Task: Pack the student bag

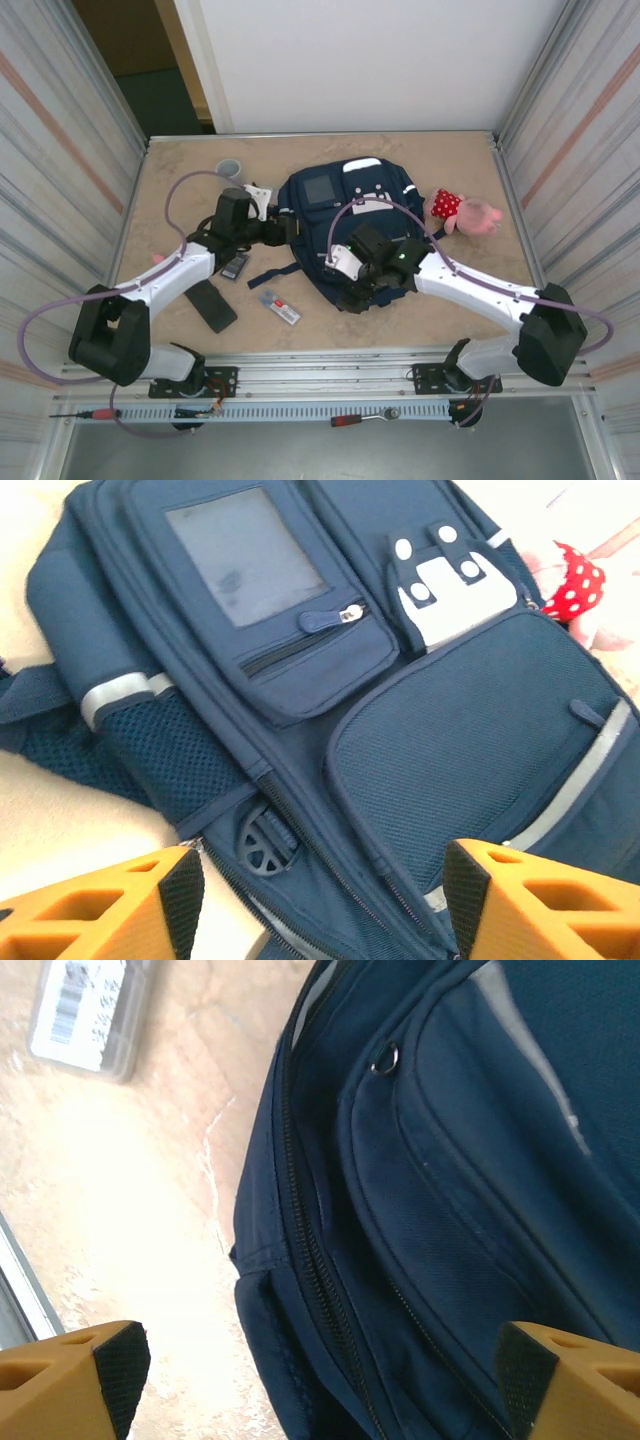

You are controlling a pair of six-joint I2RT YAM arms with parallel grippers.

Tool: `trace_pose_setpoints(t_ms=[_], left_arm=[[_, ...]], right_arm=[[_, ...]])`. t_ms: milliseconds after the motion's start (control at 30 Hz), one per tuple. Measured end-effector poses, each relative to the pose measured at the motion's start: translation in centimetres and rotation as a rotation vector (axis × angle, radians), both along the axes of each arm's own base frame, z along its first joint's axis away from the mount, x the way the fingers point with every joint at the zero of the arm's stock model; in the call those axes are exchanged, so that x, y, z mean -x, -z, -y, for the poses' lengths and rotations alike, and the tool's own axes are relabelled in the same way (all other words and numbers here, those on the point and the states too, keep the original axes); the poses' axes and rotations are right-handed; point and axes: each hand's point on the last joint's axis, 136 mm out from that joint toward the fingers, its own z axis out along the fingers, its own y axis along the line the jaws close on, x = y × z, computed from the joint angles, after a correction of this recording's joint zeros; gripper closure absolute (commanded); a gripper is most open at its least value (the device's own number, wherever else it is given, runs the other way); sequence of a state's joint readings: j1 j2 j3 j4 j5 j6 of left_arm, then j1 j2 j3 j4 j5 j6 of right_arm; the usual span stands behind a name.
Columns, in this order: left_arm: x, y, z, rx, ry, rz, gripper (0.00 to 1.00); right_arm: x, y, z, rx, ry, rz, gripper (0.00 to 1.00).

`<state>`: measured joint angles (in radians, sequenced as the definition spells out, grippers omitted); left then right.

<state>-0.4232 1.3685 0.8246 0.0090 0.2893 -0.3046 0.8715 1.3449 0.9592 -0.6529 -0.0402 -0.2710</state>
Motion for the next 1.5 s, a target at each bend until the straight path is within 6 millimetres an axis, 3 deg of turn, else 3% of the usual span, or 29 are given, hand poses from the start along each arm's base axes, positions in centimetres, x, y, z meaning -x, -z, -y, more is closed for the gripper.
trace_pose_setpoints(t_ms=[200, 367, 433, 633, 700, 867, 1067, 1167, 1333, 1500], left_arm=[[-0.4, 1.7, -2.1, 0.045, -0.097, -0.053, 0.37], [-0.6, 2.8, -2.2, 0.091, -0.105, -0.098, 0.41], [-0.8, 3.2, -2.1, 0.110, -0.099, -0.112, 0.41], [-1.2, 3.9, -2.0, 0.146, -0.095, -0.136, 0.40], [-1.2, 3.7, -1.9, 0.161, -0.086, -0.130, 0.39], [-1.3, 3.6, -2.1, 0.187, -0.066, -0.103, 0.39], [-1.0, 3.5, -1.8, 0.194, -0.021, -0.073, 0.39], [-0.9, 3.3, -1.6, 0.201, -0.009, -0.065, 0.39], [-0.3, 3.4, -1.2, 0.233, 0.033, -0.019, 0.43], [0.4, 5.7, -0.8, 0.247, 0.069, -0.017, 0.43]], right_arm=[[-0.1, 2.5, 0.2, 0.061, -0.025, -0.015, 0.11], [-0.6, 3.9, 0.5, 0.085, -0.047, 0.024, 0.17], [-0.8, 4.0, 0.6, 0.087, -0.053, 0.036, 0.26], [-1.7, 3.7, 0.5, 0.081, -0.071, 0.092, 0.78], [-1.6, 3.1, 0.6, 0.065, -0.077, 0.098, 0.88], [-2.4, -0.2, 1.6, -0.021, -0.046, 0.137, 1.00], [-3.4, -5.9, 3.2, -0.163, 0.006, 0.204, 1.00], [-3.7, -7.7, 4.0, -0.192, 0.017, 0.224, 1.00], [-4.3, -9.1, 5.3, -0.245, 0.054, 0.210, 1.00], [-4.8, -10.2, 6.0, -0.303, 0.078, 0.196, 1.00]])
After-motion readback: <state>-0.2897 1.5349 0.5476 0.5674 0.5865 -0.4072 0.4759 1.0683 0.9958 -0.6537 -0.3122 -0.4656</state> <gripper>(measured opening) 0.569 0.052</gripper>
